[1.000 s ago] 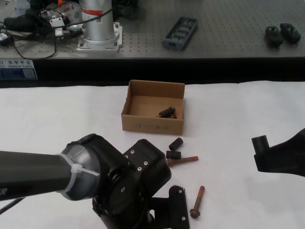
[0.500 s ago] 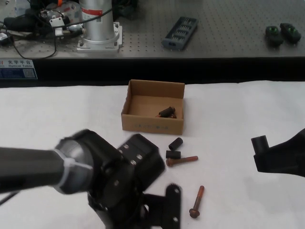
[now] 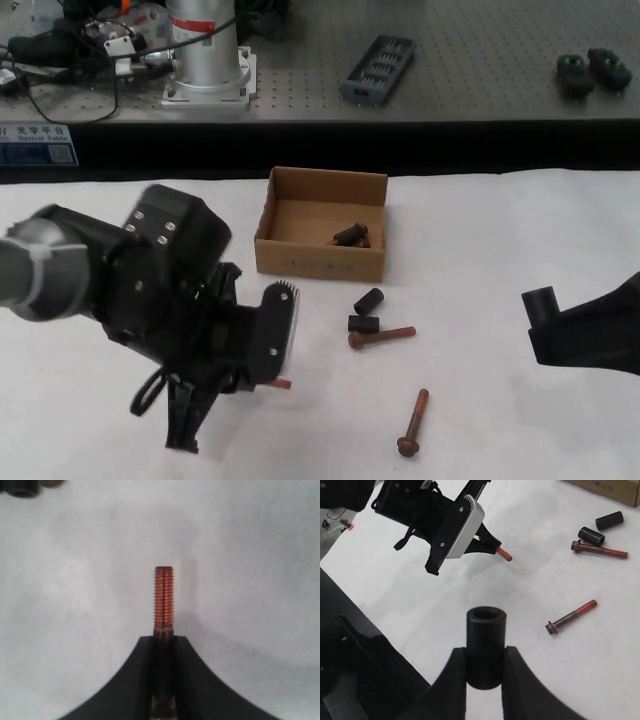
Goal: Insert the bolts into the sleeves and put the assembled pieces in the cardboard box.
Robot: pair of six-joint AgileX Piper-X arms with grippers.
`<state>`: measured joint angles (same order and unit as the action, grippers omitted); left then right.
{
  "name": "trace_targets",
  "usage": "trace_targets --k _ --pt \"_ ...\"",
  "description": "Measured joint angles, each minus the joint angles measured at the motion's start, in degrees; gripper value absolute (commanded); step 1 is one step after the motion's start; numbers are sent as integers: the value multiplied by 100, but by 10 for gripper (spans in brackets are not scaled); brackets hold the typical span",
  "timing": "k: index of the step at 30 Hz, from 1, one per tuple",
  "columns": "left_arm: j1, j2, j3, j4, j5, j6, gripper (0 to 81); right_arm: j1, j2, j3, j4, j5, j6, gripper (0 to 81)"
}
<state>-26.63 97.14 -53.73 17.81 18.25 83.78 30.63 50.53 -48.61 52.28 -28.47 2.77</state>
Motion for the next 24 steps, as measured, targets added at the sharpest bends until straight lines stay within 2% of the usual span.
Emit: trace_targets --k 9,12,14,18,24 --pt "3 76 0 11 938 1978 6 0 0 0 0 0 -315 28" --pt "17 383 0 11 1024 2941 6 0 0 0 0 0 -327 28" --pt "57 574 0 27 836 3670 6 0 0 0 0 0 -327 28" --pt "123 661 -81 56 857 4126 6 0 0 0 0 0 -327 28" --pt "146 698 -120 114 898 4278 4 0 0 0 12 0 -327 28"
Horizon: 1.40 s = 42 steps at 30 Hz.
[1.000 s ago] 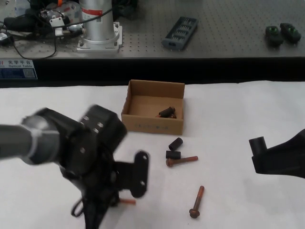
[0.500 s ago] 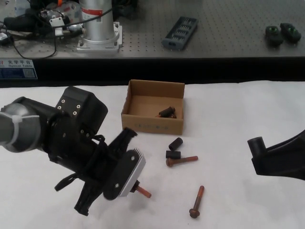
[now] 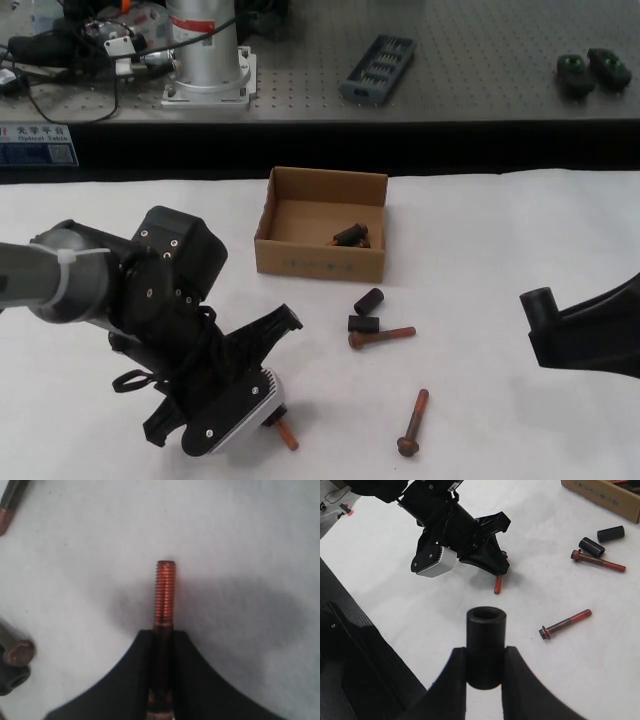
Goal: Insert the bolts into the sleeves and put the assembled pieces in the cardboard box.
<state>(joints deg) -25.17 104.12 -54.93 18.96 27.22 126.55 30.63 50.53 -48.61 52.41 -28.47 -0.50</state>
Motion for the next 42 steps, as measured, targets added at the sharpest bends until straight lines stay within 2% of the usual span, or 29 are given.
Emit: trace_targets --k 1,3,8,9,20,24,28,29,30,33,34,42 --pt "0 0 1 -1 0 13 3 0 0 0 0 0 0 28" --pt "0 0 1 -1 0 12 56 0 0 0 0 0 0 28" --pt "0 0 -11 -38 29 1 307 0 0 0 0 0 -14 28" --pt "0 0 -22 -55 37 -12 337 0 0 0 0 0 -14 28" --pt "-35 -91 -45 -155 -92 -120 338 0 0 0 41 0 -14 28" --pt "-41 -298 23 -193 -569 -482 338 0 0 0 93 0 -14 28" --pt "-135 -706 83 -50 -1136 -1284 338 0 0 0 95 0 -14 28" --pt "-143 -731 84 -46 -1197 -1638 338 0 0 0 116 0 -14 28" --pt "-258 -1008 81 14 -1249 -2523 338 0 0 0 134 0 -14 28" --pt "-465 -1413 81 109 -1274 -4400 338 0 0 0 306 0 -14 28" --pt "-638 -1611 81 220 -1286 -5985 338 0 0 0 334 0 -14 28" --pt "-1312 -1885 95 482 -1536 -13362 338 0 0 0 613 0 50 28"
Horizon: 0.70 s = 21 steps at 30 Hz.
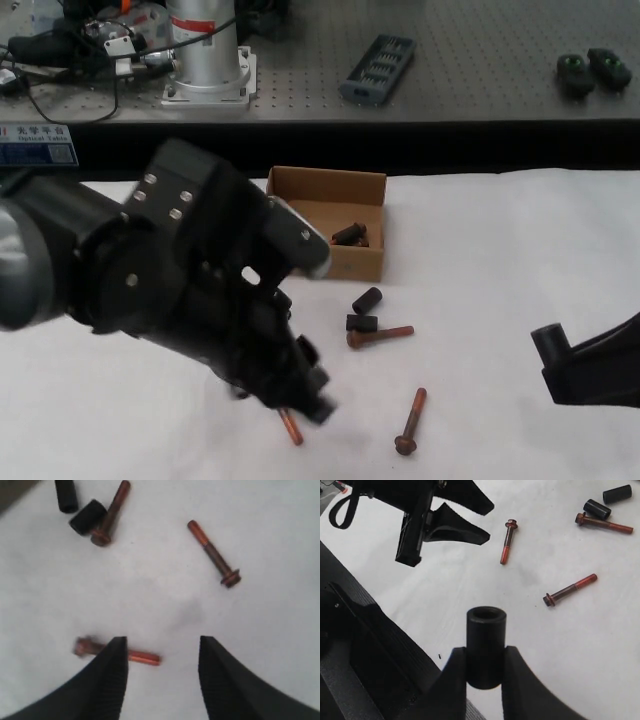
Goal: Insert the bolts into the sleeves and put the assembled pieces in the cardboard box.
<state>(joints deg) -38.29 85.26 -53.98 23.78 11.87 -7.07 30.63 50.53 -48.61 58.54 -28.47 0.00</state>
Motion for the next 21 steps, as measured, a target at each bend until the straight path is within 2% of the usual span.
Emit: trace_targets --k 3,5,7,10,13,17,21 --pt "-185 0 13 31 -667 -1878 338 0 0 0 13 0 40 28" --pt "-227 0 25 54 -1186 -2729 338 0 0 0 29 0 40 28" --pt "-232 0 25 53 -1774 -3413 338 0 0 0 29 0 40 28" --pt "-232 70 25 53 -2264 -4200 338 0 0 0 29 0 151 28" --pt "-232 206 25 53 -2311 -4762 338 0 0 0 29 0 273 28" --pt "-232 565 25 53 -2028 -5729 338 0 0 0 29 0 287 28" --pt "-232 848 25 36 -1877 -6151 338 0 0 0 29 0 287 28"
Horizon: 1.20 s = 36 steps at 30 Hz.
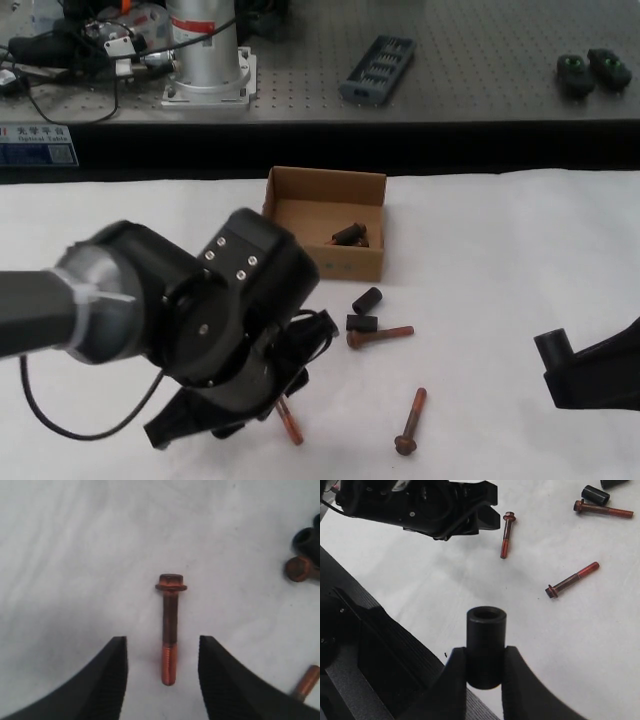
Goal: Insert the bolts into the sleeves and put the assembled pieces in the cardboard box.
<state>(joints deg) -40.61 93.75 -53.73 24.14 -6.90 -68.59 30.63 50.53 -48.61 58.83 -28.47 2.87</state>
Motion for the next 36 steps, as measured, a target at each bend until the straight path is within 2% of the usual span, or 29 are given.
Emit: trace_targets --k 13,25,29,36 --pt "0 477 0 -578 47 -492 338 0 0 0 0 0 0 28" --pt "0 722 -12 -950 28 -533 333 0 0 0 0 0 0 28" --pt "0 767 -26 -1066 -19 -533 262 0 0 0 0 0 0 28" --pt "0 791 -26 -1101 -81 -533 69 0 0 0 0 0 0 28"
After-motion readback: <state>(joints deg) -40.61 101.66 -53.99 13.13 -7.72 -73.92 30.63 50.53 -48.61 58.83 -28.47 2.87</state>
